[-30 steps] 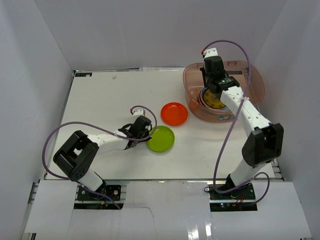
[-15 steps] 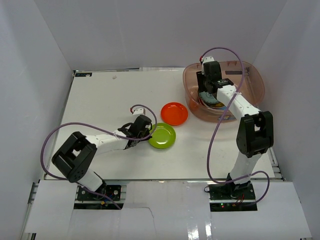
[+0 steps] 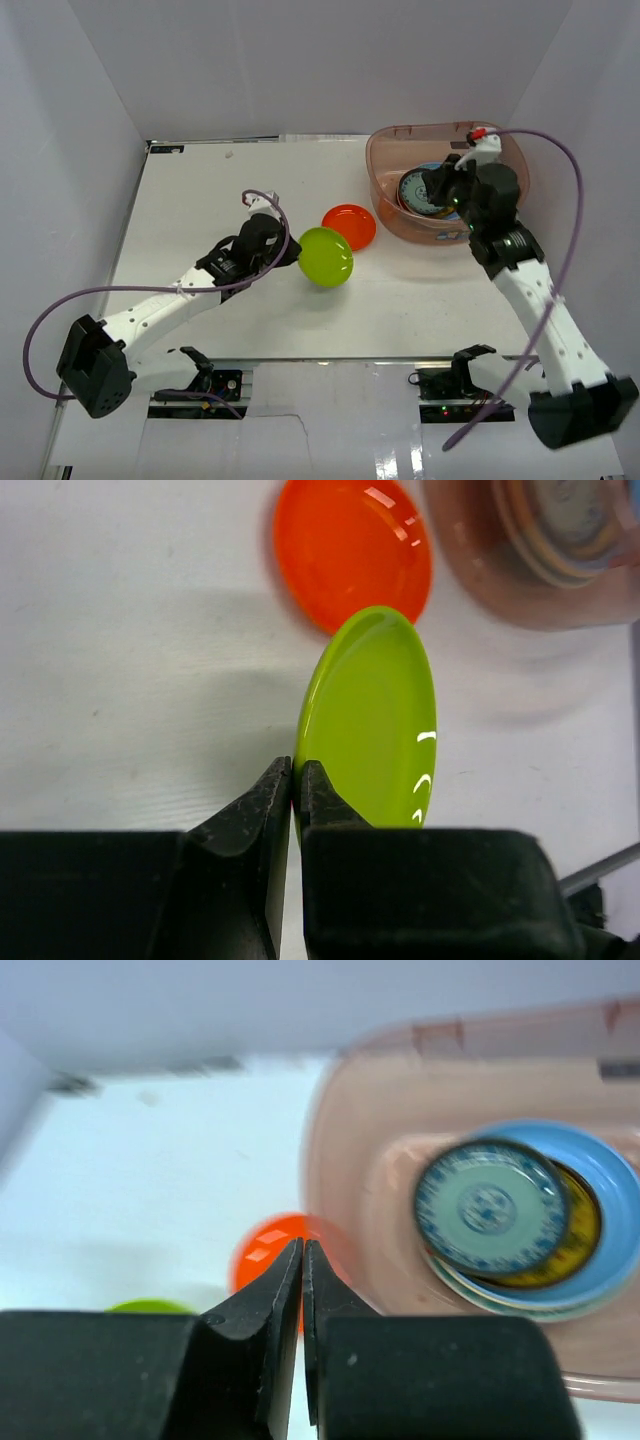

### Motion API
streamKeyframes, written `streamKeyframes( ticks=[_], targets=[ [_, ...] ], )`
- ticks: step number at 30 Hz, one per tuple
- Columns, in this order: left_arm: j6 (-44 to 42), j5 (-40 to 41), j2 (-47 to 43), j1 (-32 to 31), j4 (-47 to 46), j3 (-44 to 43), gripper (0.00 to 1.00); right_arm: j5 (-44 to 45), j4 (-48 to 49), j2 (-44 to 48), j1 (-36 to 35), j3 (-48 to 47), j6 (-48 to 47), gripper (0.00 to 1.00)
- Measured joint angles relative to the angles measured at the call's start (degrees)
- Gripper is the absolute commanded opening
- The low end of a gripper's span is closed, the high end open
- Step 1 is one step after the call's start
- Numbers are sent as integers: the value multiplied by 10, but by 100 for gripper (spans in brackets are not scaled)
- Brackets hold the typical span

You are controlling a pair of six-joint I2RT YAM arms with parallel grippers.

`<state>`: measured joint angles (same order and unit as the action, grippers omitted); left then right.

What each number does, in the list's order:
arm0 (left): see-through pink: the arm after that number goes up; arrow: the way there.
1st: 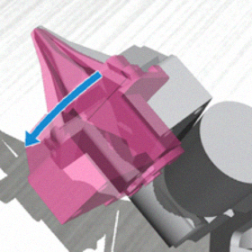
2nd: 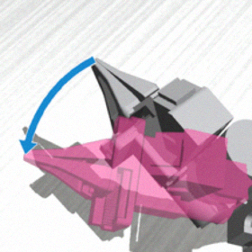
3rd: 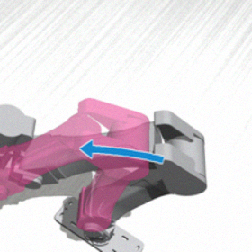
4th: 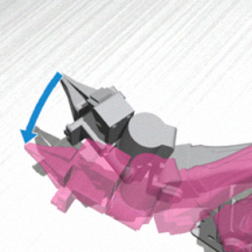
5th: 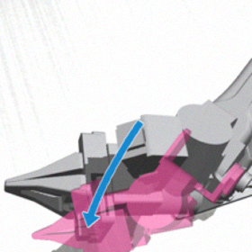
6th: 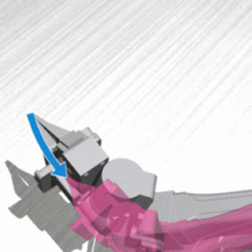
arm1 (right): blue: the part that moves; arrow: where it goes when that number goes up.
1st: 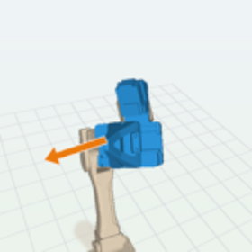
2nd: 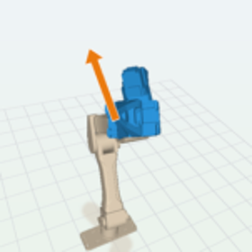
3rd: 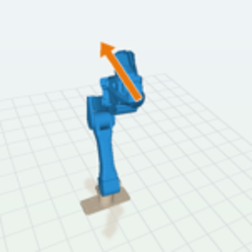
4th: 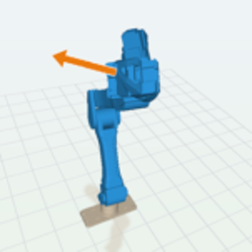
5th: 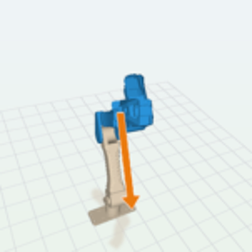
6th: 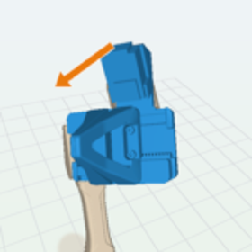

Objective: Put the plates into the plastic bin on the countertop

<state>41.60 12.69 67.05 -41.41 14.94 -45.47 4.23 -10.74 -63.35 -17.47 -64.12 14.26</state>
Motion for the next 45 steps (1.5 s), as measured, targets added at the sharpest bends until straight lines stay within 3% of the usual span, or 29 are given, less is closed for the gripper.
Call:
streamKeyframes(
  ticks=[4,8,26,27,28,29,31,34,36,37,39,41,45],
  targets=[
    [-5,-27,50,-2,-2,-108,0,-55,65,187,0,83,59,8],
    [-15,-49,147,-8,-33,-244,0,-65,80,263,0,101,83,8],
    [-29,-103,725,-23,-55,-873,0,-64,31,315,0,152,94,8],
    [-28,-105,744,-23,-55,-888,15,-64,31,316,0,152,94,8],
    [-26,-107,758,-23,-56,-896,30,-66,31,316,0,152,94,8],
    [-26,-110,764,-23,-55,-897,56,-69,31,317,0,152,94,8],
    [-21,-122,771,-23,-54,-897,76,-73,31,317,0,153,95,10],
    [-25,-140,765,-24,-69,-897,98,-86,29,315,0,158,96,15],
    [-36,-143,748,-28,-72,-887,98,-100,23,304,0,162,98,23],
    [-44,-142,727,-30,-71,-874,98,-105,23,297,0,165,100,34],
    [-64,-139,679,-29,-67,-838,98,-113,28,283,0,186,109,44],
    [-90,-129,606,-25,-59,-781,98,-116,28,267,-3,213,118,57],
    [-141,-100,372,-14,-69,-579,98,-73,52,215,-55,275,144,70]
  ],
)
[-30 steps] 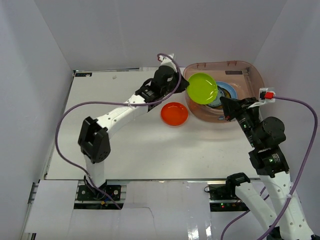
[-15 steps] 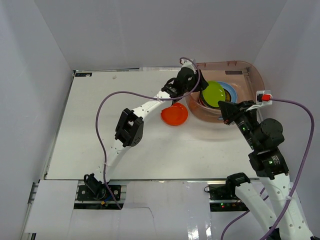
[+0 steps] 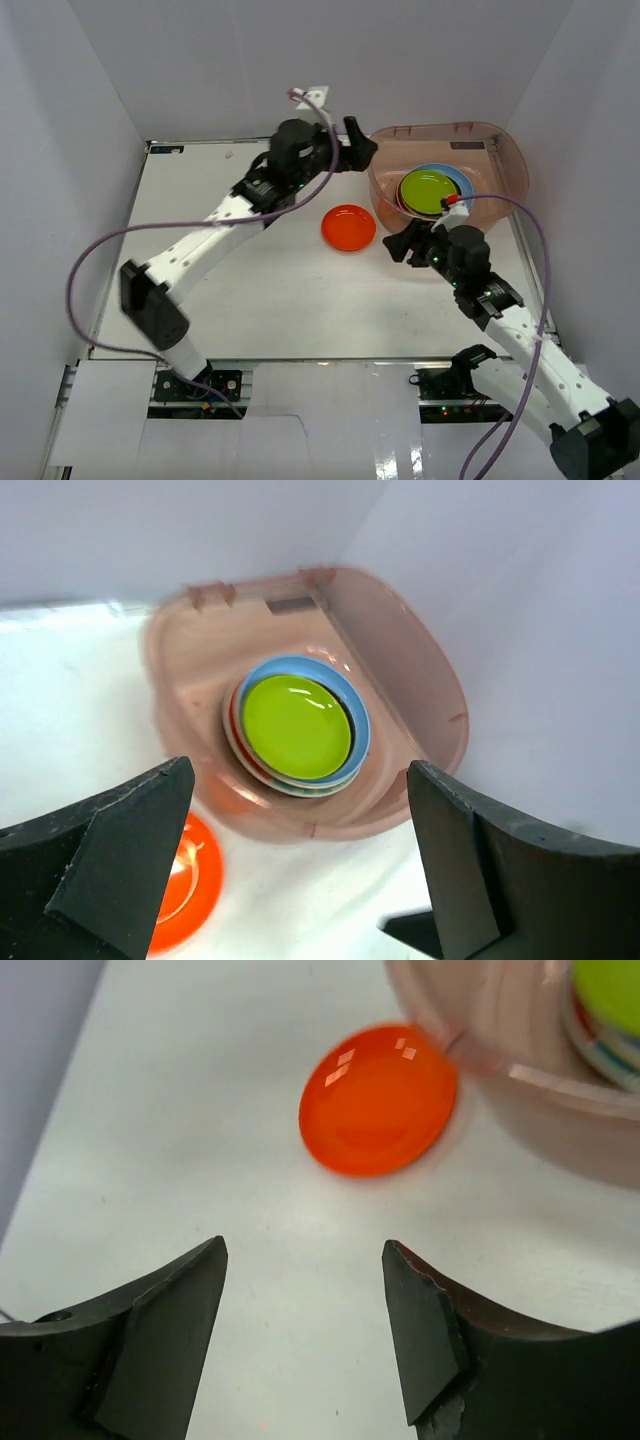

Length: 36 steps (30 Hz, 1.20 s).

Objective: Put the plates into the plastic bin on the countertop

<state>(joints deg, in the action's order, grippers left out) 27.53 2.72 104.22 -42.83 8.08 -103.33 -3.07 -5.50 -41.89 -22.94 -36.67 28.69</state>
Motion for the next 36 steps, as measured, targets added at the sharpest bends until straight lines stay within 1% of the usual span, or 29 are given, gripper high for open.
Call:
streamKeyframes(
  ticks=[1,3,5,6,8,11,15,17,18,21,22,23,24,25,27,28,30,31,34,36],
  targets=[
    [-10,11,-76,3,3,63,98,20,7,-19,-28,14,7,76],
    [-25,31,-203,8,-9,159,98,71,25,-57,-94,37,21,79],
    [-37,56,-325,9,-14,263,98,107,58,-89,-144,62,47,79],
    [-42,69,-379,9,-9,308,98,120,83,-104,-158,79,66,79],
    [-47,92,-460,9,-1,383,98,143,130,-131,-166,114,107,79],
    [-52,121,-530,10,31,493,98,183,192,-190,-167,157,174,77],
    [-52,143,-554,11,87,614,98,236,262,-285,-170,170,257,75],
    [-52,142,-553,11,106,640,98,258,308,-328,-170,170,293,74],
    [-53,141,-553,11,110,643,98,267,331,-350,-170,169,309,71],
    [-60,131,-553,12,102,640,98,296,397,-419,-170,154,355,68],
    [-64,129,-553,12,98,640,98,305,418,-446,-170,143,370,59],
    [-68,127,-553,12,95,640,98,312,435,-468,-170,133,381,54],
    [-70,125,-554,12,95,640,98,317,445,-489,-170,122,393,52],
    [-73,123,-555,12,95,640,98,324,457,-513,-170,110,409,47],
    [-77,121,-561,13,95,640,98,335,479,-558,-169,82,435,42],
    [-78,120,-565,14,95,640,98,340,488,-581,-169,65,449,29],
    [-81,121,-577,14,95,640,98,344,496,-615,-168,40,469,11],
    [-82,121,-583,15,95,640,98,347,506,-628,-168,36,478,8],
    [-83,126,-600,15,95,640,98,348,528,-637,-169,40,494,8],
    [-83,130,-608,15,95,640,98,344,538,-625,-174,61,488,8]
  ],
)
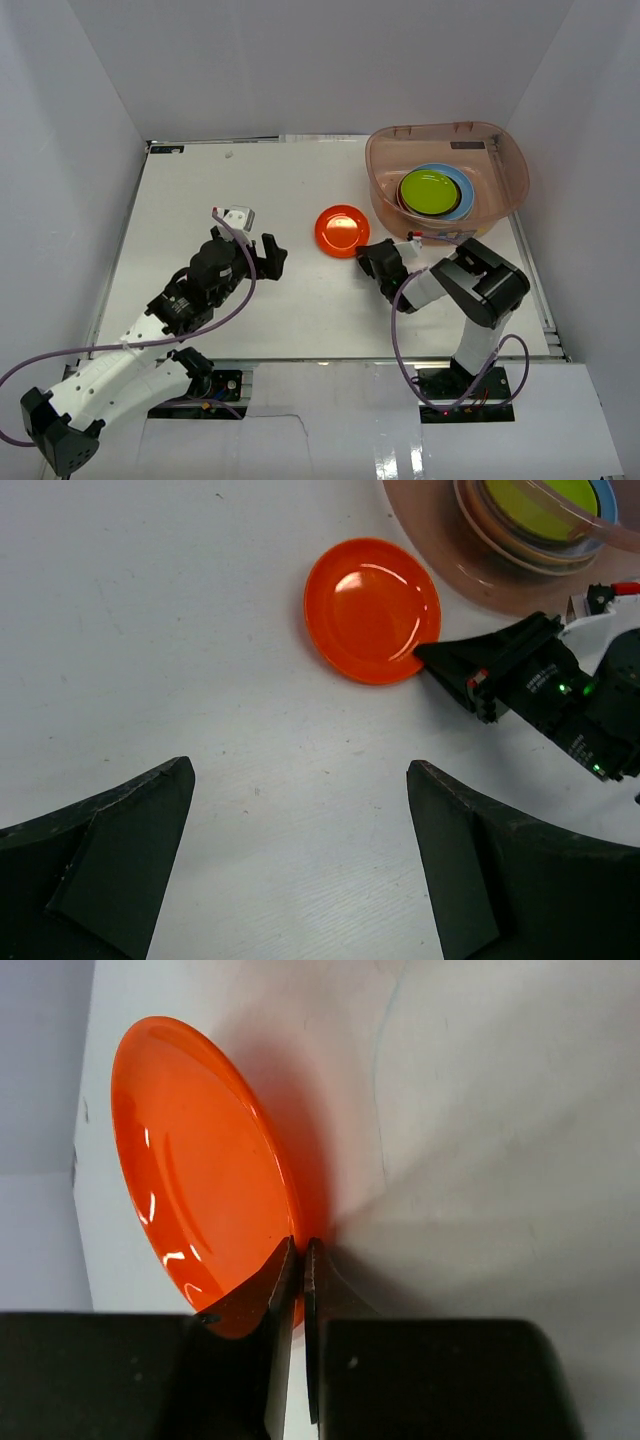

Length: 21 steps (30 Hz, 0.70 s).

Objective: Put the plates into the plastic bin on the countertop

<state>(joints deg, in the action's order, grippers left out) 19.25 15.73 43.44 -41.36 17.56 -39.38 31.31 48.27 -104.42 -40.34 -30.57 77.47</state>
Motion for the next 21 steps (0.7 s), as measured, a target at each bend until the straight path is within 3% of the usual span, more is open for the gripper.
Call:
streamKeyframes(
  ticks=[6,10,12,15,21],
  targets=[
    [1,34,-14,0,2,0,98,-24,-90,163,-92,53,-109,8],
    [2,58,-26,2,5,0,98,-46,-176,316,-96,-5,-256,8],
    [3,67,-31,4,5,0,98,-61,-232,356,-58,-86,-337,8],
    [3,77,-37,4,5,0,98,-109,-279,368,57,-214,-428,8],
    [3,85,-32,5,6,0,98,-226,-327,306,326,-318,-484,8]
  ],
)
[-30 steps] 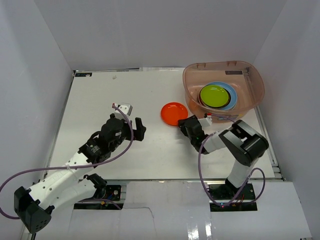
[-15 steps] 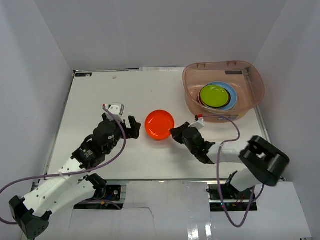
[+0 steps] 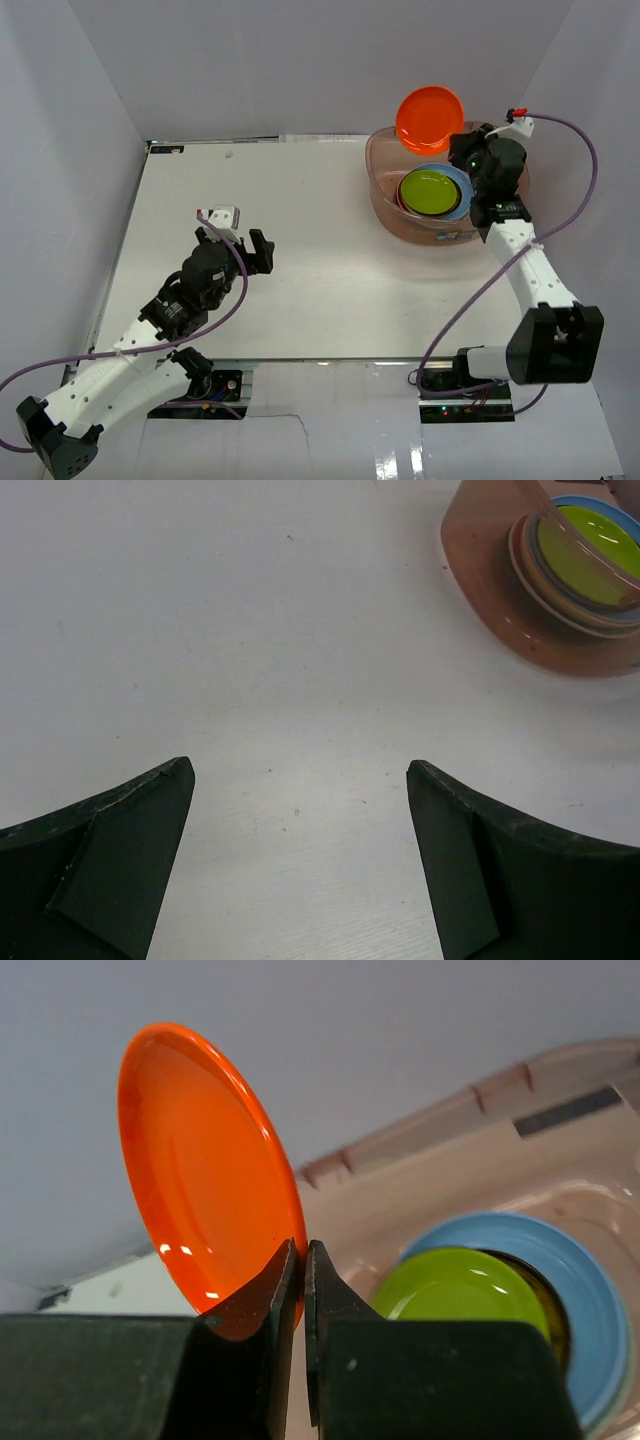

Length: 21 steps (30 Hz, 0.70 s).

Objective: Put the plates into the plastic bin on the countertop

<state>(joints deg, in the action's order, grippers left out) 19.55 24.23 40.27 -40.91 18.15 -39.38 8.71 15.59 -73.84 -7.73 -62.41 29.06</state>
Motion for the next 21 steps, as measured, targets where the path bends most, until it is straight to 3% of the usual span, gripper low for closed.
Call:
streamKeyframes(
  ticks=[4,8,14,16,21],
  targets=[
    [0,4,6,3,2,0,98,-95,-45,-99,96,-5,6,8],
    [0,5,17,7,3,0,98,-143,-94,-174,129,-4,12,11],
    [0,7,29,12,3,0,98,-152,-115,-188,126,-4,26,86],
    [0,7,31,14,3,0,98,-138,-121,-175,126,-3,27,98],
    [5,6,34,14,3,0,98,-99,-136,-90,126,3,17,90]
  ],
)
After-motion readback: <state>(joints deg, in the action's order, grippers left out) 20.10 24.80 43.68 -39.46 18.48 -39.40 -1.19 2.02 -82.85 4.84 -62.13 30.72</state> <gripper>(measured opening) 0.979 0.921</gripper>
